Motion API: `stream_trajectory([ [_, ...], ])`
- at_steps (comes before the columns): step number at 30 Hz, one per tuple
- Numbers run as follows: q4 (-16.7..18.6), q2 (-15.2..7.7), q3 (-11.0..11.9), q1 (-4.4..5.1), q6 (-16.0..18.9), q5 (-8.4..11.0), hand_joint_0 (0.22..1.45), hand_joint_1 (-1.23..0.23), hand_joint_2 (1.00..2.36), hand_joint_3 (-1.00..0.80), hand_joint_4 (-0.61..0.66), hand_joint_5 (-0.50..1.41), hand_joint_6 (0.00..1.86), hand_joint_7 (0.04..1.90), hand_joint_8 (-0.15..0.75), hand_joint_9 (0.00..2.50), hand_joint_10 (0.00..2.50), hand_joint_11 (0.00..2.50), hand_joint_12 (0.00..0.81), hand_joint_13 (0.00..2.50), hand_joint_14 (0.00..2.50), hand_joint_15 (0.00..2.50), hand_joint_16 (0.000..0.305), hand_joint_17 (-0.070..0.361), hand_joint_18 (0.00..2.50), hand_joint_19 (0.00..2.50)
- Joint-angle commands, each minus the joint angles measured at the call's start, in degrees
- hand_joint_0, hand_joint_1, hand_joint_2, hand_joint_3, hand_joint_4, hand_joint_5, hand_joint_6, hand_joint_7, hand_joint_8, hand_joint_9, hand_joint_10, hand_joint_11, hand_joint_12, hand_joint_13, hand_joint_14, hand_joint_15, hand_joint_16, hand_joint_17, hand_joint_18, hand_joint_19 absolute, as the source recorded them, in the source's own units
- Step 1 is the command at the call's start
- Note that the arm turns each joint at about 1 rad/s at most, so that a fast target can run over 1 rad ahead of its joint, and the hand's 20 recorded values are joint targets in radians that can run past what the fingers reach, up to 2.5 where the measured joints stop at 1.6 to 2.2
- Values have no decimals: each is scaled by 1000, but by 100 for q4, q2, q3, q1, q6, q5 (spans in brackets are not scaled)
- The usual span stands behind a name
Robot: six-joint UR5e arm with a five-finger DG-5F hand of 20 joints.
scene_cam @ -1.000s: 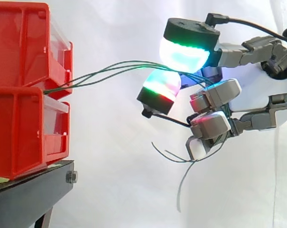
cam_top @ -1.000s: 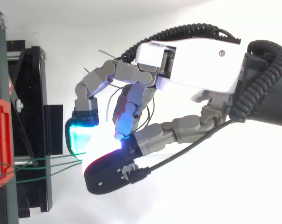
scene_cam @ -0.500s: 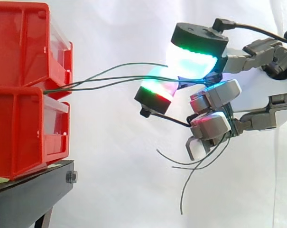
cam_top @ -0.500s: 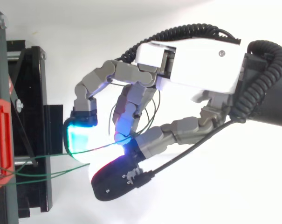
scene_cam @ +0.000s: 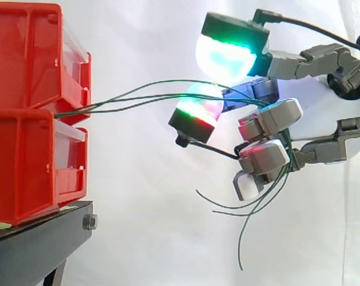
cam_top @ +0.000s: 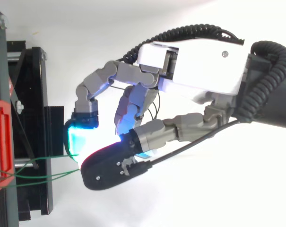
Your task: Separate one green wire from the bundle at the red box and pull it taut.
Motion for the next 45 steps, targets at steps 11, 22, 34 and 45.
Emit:
stream_trajectory([
  [11, 0, 1, 2, -8, 0, 27, 614, -676, 1021, -238, 52, -156, 904, 982, 251, 1378, 5, 1614, 328, 1177, 28, 1055, 52, 118, 714, 728],
  [22, 0, 1, -7, 1, 9, 36, 522, -573, 1000, -500, 88, -150, 895, 948, 275, 1399, 6, 1595, 353, 1199, 27, 1044, 56, 126, 739, 718],
  [34, 0, 1, 2, 1, 9, 54, 629, -743, 1012, -372, 69, -142, 898, 1004, 251, 1382, 10, 1596, 328, 1180, 29, 1051, 52, 116, 716, 727],
  [45, 0, 1, 2, 10, 9, 54, 633, -792, 1026, -139, -55, -122, 913, 1080, 238, 1382, 12, 1587, 331, 1165, 31, 1036, 50, 113, 722, 715],
])
